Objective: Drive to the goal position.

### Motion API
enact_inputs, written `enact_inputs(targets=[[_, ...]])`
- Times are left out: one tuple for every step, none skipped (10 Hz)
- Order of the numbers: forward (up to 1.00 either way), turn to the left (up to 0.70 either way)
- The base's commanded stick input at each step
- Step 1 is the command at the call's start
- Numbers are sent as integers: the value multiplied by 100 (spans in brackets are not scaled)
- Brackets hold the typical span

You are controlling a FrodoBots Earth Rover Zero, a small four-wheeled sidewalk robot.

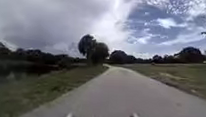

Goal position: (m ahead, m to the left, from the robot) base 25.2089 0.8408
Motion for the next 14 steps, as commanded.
enact_inputs(targets=[[70,0],[70,0],[70,0],[70,0],[70,0],[70,0],[70,0],[70,0],[70,0],[70,0],[70,-9],[70,-18],[70,-27],[70,-32]])
